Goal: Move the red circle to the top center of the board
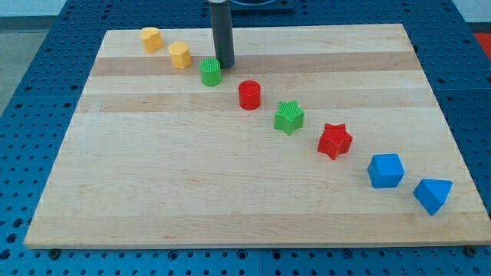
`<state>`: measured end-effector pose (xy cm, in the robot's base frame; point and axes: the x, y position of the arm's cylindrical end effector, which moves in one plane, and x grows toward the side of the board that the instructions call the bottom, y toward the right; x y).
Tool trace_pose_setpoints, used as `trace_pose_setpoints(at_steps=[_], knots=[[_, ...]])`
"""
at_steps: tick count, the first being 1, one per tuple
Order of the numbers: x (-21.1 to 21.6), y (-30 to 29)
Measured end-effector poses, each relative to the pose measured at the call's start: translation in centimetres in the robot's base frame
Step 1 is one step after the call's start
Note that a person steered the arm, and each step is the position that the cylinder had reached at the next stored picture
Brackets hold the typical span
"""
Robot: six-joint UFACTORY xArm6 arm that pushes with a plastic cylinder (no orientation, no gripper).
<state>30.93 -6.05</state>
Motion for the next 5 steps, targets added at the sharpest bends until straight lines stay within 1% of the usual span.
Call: trace_pose_setpoints(at_steps=[2, 3, 5], knots=[[9.3, -5.4], [11.7, -4.0], [11.9, 3.2]])
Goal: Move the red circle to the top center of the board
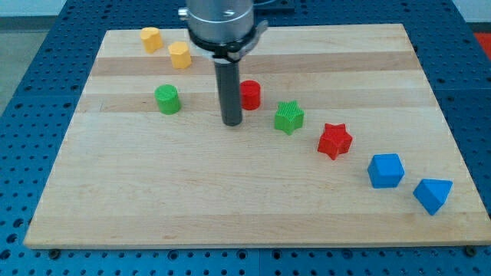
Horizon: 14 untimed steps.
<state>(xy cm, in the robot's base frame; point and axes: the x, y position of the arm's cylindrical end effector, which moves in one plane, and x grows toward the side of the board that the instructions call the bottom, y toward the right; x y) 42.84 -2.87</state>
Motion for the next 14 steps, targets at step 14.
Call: trace_pose_setpoints(at_steps=[14], knots=[[-16.8, 3.5]])
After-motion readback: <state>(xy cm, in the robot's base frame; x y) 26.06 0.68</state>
